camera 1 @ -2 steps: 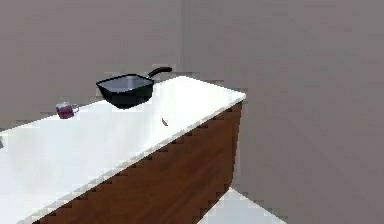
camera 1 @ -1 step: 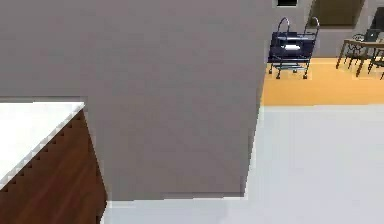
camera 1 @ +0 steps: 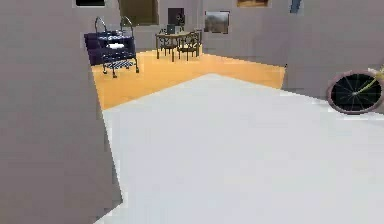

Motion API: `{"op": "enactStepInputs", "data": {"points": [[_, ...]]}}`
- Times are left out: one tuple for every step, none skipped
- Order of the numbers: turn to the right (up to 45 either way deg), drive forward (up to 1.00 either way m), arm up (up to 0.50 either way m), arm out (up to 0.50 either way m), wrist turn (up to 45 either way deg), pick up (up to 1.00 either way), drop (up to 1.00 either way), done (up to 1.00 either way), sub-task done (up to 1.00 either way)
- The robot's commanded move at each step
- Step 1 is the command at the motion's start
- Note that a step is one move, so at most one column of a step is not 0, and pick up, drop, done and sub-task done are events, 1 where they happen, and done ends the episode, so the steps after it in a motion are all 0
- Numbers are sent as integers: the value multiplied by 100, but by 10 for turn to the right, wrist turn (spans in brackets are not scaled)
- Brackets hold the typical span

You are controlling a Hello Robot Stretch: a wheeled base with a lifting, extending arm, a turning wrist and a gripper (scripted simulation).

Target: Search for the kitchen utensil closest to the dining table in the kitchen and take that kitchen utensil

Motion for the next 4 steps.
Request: {"op": "enactStepInputs", "data": {"points": [[360, 0, 0, 0, 0, 0, 0, 0, 0], [0, 0, 50, 0, 0, 0, 0, 0, 0], [0, 0, 38, 0, 0, 0, 0, 0, 0], [0, 0, 0, 36, 0, 0, 0, 0, 0]]}}
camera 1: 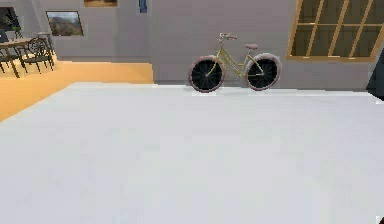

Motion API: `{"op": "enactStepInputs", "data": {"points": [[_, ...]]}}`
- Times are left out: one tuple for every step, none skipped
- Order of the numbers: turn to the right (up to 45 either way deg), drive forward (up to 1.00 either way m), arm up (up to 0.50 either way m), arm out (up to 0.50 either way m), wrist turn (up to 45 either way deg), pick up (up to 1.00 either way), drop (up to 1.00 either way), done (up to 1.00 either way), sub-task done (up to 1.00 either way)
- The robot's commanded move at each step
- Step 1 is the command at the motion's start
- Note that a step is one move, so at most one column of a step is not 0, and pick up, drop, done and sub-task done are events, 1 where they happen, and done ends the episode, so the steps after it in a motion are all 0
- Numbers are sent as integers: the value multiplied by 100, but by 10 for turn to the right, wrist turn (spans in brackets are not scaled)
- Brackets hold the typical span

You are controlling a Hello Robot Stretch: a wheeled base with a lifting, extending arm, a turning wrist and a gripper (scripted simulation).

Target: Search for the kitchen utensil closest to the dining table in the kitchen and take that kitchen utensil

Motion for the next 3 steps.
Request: {"op": "enactStepInputs", "data": {"points": [[0, 0, 0, 0, 450, 0, 0, 0, 0], [0, 0, 0, 0, 450, 0, 0, 0, 0], [0, 0, 0, 0, 450, 0, 0, 0, 0]]}}
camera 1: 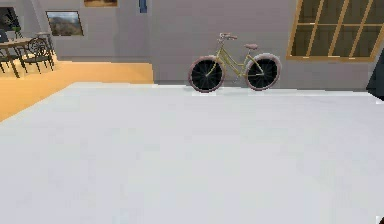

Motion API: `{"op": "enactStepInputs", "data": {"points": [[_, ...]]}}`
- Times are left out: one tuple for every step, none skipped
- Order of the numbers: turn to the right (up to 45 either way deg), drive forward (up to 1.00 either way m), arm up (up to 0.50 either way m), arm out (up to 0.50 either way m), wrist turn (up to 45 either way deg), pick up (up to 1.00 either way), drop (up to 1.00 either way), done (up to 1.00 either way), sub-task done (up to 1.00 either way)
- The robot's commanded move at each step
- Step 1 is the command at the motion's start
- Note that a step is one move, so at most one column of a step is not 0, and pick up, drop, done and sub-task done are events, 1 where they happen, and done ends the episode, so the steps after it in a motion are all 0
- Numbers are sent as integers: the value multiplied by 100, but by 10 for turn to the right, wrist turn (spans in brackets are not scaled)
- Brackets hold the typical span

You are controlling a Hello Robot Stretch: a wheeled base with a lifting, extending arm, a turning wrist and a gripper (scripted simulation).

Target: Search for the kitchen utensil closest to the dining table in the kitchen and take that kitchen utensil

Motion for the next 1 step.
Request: {"op": "enactStepInputs", "data": {"points": [[0, 0, 0, 0, 450, 0, 0, 0, 0]]}}
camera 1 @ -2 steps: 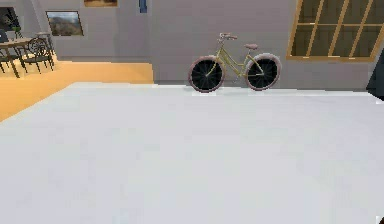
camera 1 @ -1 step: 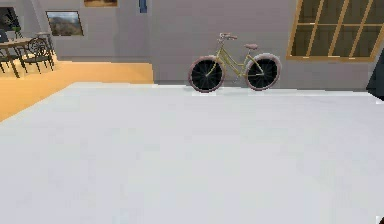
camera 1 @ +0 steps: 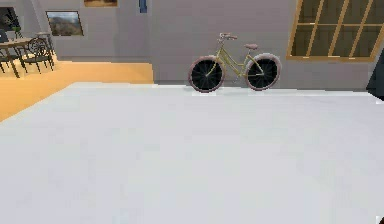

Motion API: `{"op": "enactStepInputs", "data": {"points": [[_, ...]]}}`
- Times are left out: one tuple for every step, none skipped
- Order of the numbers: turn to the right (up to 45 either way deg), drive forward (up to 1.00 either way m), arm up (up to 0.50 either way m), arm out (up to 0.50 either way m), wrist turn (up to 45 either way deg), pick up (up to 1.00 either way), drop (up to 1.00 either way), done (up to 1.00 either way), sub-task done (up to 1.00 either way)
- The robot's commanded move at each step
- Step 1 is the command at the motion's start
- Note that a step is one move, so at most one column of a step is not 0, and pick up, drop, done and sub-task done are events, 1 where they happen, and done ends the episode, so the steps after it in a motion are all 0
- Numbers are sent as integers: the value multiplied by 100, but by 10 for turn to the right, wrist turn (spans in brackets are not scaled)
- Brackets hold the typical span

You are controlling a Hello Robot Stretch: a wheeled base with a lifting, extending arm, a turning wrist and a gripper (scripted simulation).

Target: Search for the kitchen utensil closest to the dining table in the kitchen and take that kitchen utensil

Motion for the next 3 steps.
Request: {"op": "enactStepInputs", "data": {"points": [[0, 0, 0, 0, 120, 0, 0, 0, 0], [0, 0, -12, 0, 0, 0, 0, 0, 0], [0, 0, 0, 0, 0, 100, 0, 0, 0]]}}
